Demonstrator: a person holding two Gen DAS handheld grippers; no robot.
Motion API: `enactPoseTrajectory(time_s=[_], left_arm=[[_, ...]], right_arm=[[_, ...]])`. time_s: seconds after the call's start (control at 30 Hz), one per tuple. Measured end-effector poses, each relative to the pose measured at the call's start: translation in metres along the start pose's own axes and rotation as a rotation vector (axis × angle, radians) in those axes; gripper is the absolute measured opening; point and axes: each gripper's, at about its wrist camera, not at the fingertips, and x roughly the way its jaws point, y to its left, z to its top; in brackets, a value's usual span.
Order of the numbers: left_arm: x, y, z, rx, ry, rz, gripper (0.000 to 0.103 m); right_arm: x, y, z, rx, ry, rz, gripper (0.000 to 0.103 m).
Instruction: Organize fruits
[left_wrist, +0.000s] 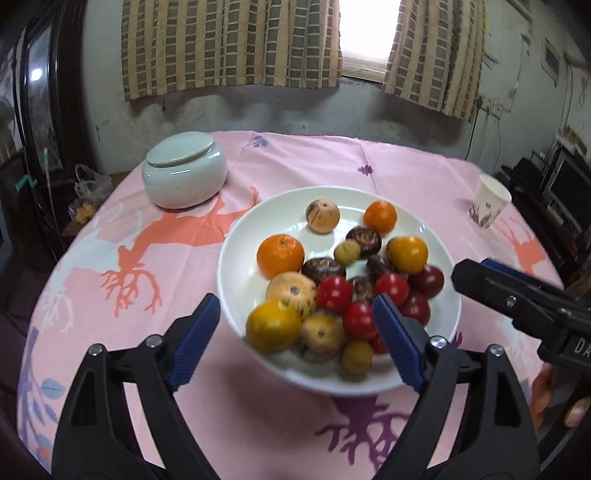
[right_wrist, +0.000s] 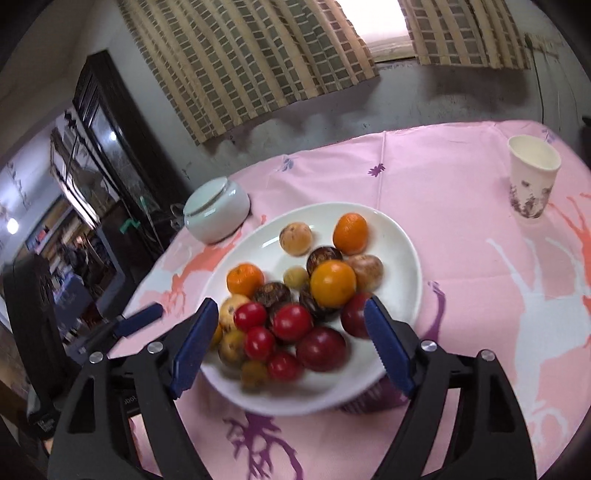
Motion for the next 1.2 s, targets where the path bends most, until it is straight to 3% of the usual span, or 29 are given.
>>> enactPoseTrajectory(time_s=[0.13, 0.3, 0.6, 0.73, 0.87, 1.2], left_arm=[[-0.021, -0.01, -0.025, 0.044, -0.002, 0.028, 0.094], [-0.048, -0.018, -0.056, 0.057, -0.01, 0.078, 0.101], [-0.081, -0.02, -0.095, 0.01, -0.002, 0.054, 0.101], [-0.085, -0.021, -0.105, -0.024, 0.045, 0.017, 0.101], [-0.101, -0.031, -0.119, 0.017, -0.037, 0.106, 0.101], [-0.097, -0.031, -0.129, 0.031, 0.022, 0.064, 0.101]], right_arm=[[-0.024, 0.004, -0.026, -0.077, 0.006, -0.055, 0.083], [-0.058, 0.001, -0.063, -0.102, -0.007, -0.151, 0.1], [-0.104, -0.004, -0.108, -0.116, -0.038, -0.234, 0.1], [-0.114, -0.009, -0.121, -0.093, -0.042, -0.234, 0.1], [-0.117, -0.009, -0.129, -0.092, -0.039, -0.235, 0.1], [-0.116, -0.012, -0.141, -0.071, -0.015, -0.245, 0.1]])
